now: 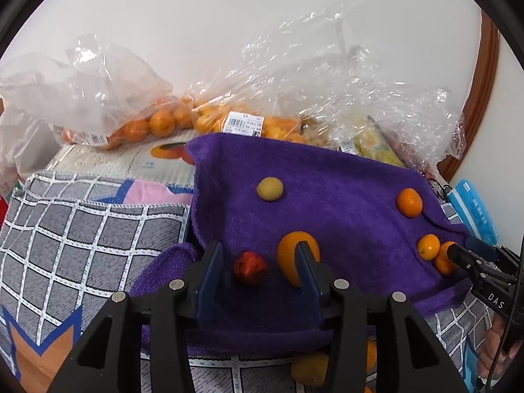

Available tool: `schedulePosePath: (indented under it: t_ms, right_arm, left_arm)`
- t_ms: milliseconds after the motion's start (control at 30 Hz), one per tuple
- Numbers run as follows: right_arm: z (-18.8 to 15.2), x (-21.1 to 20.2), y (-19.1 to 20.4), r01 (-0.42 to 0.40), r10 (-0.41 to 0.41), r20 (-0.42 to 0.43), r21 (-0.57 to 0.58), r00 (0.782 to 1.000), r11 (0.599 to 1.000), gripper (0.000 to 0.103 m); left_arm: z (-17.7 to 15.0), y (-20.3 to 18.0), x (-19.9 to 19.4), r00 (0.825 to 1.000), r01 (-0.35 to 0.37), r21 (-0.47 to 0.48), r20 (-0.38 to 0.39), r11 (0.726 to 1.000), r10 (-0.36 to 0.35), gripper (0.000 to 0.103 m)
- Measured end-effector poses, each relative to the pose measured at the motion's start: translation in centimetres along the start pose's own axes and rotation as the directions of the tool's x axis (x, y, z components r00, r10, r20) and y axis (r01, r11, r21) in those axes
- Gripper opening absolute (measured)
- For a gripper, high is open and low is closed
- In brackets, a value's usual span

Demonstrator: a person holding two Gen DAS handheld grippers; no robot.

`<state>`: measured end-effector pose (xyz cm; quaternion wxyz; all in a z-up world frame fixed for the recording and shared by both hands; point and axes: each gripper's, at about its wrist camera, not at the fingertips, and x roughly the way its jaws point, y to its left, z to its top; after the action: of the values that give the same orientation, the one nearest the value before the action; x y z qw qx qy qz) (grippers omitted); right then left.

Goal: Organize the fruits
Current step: 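Open both grippers to release the fruits onto the towel, then lift both grippers back toward the fruit cluster in front of the towel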

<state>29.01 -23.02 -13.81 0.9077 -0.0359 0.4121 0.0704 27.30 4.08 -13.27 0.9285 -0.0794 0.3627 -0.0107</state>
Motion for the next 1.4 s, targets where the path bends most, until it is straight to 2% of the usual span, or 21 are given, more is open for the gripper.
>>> schedulePosePath:
  t_ms: [200,333,433,567,833,1067,1400]
  right_arm:
    - [0.7,-1.9,-0.3,-0.015,0.013,0.073,0.038,0.997,0.999,0.059]
    - [1.4,-3.5,0.4,-0.044,0.039,0.082,0.052,0.996,0.998,0.059]
    - [1.5,-5.2,1.3,-0.074,0.068,0.101,0.054,0.993,0.996,0.059]
    - [0.9,-7.5,3.2,-0.055,0.050,0.133,0.037,0.990,0.998,0.059]
    - [-2.3,-8.4,7.5,-0.128,0.127,0.067,0.005,0.990,0.992,0.059]
    - [-5.5,-8.0,10.8,-0.200,0.200,0.001,-0.026,0.980,0.979,0.059]
    - [-7.7,-7.3,12.0,-0.212,0.211,-0.027,-0.032,0.977,0.977,0.052]
  left_arm:
    - [0.9,-0.3,-2.3,0.999,-0.005,0.009,0.036,1.000,0.005,0.044]
    - [1.1,-0.2,-4.0,0.998,0.063,-0.028,0.001,0.998,-0.063,0.044]
    - [0.5,-0.2,-5.8,0.998,0.056,-0.015,0.011,0.998,-0.056,0.044]
    - [-0.1,0.7,-7.5,0.998,0.058,-0.033,-0.001,0.998,-0.058,0.044]
    - [-2.7,3.0,-9.1,0.997,0.061,-0.054,-0.046,0.997,-0.063,0.044]
    - [-5.7,3.7,-9.9,0.995,0.062,-0.043,-0.078,0.997,-0.065,0.044]
    - [-9.0,4.7,-8.6,0.992,0.027,-0.044,-0.119,0.999,-0.032,0.044]
